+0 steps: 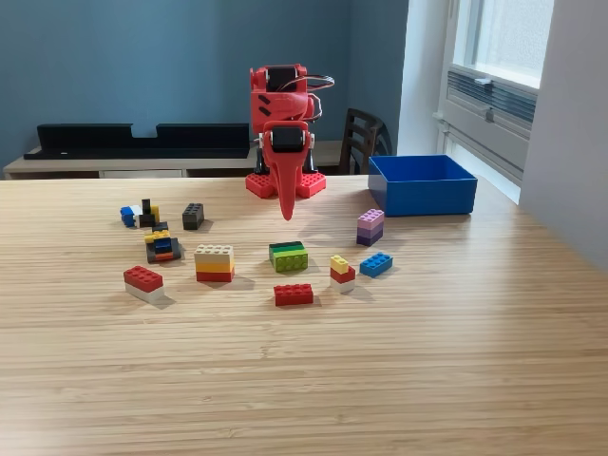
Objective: Grasp a lego block and put it in the bin.
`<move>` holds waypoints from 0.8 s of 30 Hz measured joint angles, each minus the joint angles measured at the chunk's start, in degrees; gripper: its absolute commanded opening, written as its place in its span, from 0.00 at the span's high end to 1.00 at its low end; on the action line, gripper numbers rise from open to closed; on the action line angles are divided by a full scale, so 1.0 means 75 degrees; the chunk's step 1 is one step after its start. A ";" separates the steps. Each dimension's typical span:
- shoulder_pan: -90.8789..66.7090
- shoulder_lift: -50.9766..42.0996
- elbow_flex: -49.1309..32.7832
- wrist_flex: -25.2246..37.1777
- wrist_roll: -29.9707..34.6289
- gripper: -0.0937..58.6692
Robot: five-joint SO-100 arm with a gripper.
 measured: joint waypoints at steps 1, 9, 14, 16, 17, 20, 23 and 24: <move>0.0000 0.0000 0.0000 0.0000 0.0000 1.00; 0.0000 0.0000 0.0000 0.0000 0.0094 1.00; 0.0000 0.0000 -0.0023 -0.0047 0.0152 1.00; 0.0000 0.0000 -0.0105 -0.0105 0.0152 1.00; 0.0000 0.0000 -0.0187 -0.0117 0.0152 1.00; 0.0000 -0.0117 -0.0516 -0.0187 0.0152 1.00; 0.0000 -0.0727 -0.1160 -0.0246 0.0176 1.00; 0.0000 -0.1008 -0.1418 -0.0246 0.0234 1.00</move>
